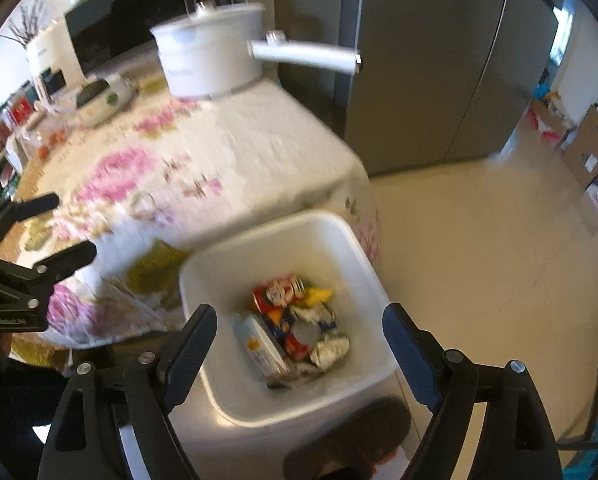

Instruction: Collect trash

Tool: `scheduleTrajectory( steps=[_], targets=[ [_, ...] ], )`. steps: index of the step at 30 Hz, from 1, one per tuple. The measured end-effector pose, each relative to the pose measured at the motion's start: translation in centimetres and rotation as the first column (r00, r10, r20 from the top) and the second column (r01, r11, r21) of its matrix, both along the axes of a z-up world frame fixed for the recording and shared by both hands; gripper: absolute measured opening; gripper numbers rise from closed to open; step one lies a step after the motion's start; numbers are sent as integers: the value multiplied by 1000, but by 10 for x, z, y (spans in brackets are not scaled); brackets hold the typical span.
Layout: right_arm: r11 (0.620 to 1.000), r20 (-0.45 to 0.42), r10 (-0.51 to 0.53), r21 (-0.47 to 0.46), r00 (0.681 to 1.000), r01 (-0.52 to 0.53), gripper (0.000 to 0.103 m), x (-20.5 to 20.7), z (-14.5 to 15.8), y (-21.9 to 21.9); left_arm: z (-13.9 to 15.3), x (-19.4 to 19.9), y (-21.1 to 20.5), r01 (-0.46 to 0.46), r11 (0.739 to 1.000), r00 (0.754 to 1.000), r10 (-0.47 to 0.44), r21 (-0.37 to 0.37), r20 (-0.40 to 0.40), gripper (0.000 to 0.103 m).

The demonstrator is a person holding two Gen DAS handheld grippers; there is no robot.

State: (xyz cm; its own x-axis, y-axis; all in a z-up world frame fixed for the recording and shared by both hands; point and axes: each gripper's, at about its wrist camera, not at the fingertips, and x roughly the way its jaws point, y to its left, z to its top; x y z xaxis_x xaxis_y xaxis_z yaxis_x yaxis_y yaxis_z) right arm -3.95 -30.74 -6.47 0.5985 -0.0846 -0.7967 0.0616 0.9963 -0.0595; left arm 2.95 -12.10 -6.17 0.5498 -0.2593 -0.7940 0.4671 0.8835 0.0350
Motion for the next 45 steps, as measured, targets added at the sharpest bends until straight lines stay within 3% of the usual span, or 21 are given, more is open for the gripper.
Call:
scheduleTrajectory(
  steps=[3,7,10,21,30,35,40,45],
  targets=[
    [999,107,14,-36,994,-11,90,-11,18,17,12,-8,16,-55,998,998,55,-21,39,103],
    [999,227,20,-47,974,-10,103,-26,38,33,27,-22,34,-132,991,988,133,-21,83,103],
    [999,278,30,-49,960,-17,103,-34,47,44,33,-31,44,-181,983,977,183,-35,110,103],
    [997,368,20,-75,929,8,103,-58,53,63,49,-68,56,-274,957,917,288,-91,276,103],
    [990,455,65,-140,888,0,103,-71,63,73,60,-73,74,-344,925,867,379,-162,324,103],
    [988,480,79,-154,874,-4,103,-72,66,76,63,-79,74,-348,921,842,388,-173,374,103],
    [989,479,76,-148,875,-5,103,-71,65,76,66,-83,73,-344,923,828,385,-173,409,103],
    [990,488,74,-140,869,-5,103,-72,66,75,63,-84,69,-342,926,830,378,-161,411,103]
  ],
)
